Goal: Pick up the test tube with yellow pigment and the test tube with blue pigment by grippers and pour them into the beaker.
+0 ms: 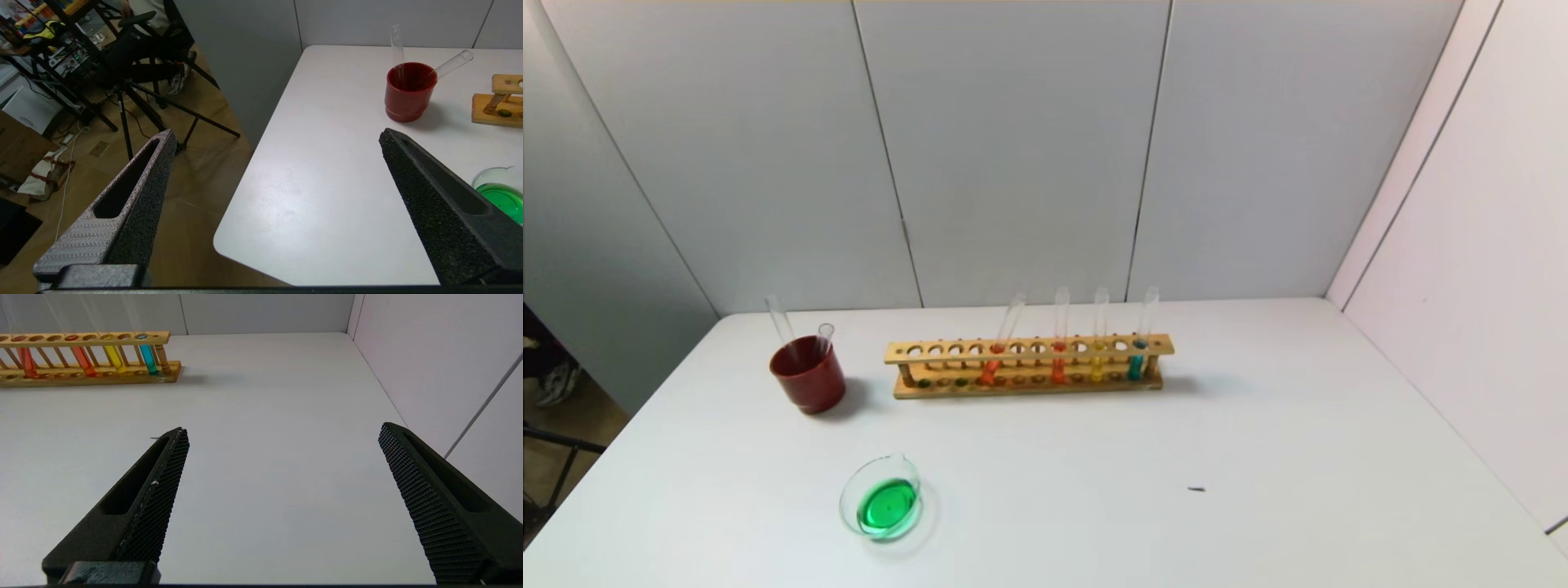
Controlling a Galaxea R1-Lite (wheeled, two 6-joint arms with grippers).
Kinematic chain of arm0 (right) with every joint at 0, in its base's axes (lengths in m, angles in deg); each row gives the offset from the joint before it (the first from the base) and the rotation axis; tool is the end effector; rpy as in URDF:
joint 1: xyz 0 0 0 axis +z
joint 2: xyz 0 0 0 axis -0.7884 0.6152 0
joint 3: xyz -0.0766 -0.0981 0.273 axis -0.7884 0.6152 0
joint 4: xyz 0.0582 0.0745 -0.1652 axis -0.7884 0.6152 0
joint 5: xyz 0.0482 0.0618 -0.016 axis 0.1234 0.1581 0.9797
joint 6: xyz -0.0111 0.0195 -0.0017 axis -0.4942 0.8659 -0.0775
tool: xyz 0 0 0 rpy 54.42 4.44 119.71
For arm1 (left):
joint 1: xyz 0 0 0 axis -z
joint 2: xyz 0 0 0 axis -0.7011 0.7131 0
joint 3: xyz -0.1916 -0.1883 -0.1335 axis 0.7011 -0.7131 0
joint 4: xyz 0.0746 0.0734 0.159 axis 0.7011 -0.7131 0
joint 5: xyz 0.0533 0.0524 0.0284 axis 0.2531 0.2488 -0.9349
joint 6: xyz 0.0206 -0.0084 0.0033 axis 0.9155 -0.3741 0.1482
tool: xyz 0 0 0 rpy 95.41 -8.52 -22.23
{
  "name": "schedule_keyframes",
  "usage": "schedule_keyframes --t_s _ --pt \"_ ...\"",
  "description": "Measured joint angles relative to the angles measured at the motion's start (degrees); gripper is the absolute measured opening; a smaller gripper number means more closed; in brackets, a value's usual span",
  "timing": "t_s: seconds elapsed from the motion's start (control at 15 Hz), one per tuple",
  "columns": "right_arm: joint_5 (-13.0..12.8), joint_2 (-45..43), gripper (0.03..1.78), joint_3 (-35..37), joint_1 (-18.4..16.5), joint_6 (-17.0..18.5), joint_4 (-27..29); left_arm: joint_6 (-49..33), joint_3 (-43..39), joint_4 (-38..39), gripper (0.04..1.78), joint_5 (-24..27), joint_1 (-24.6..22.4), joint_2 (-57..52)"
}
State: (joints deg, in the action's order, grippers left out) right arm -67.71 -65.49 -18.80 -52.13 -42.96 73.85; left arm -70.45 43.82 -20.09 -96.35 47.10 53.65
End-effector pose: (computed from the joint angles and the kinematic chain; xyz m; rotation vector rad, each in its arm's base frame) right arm -0.0238 -0.0001 0.0757 0.0134 0.0195 -0.0096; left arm -0.0380 0.0134 0.2603 0.1477 0.1798 0.4873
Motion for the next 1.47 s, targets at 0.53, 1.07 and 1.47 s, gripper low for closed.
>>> schedule_keyframes --t_s 0.53,1.07,1.47 --pt "0.0 0.0 1.70 0.0 0.0 0.0 0.0 -1.3 -11.1 -3.9 1.75 3.1 -3.4 -18.0" --pt "0.0 0.0 1.70 0.0 0.0 0.0 0.0 -0.7 -42.9 20.8 1.75 23.1 -2.6 -27.0" --pt "0.0 0.0 1.70 0.0 0.0 0.0 0.0 -4.9 -50.5 32.5 1.75 31.8 -2.6 -27.3"
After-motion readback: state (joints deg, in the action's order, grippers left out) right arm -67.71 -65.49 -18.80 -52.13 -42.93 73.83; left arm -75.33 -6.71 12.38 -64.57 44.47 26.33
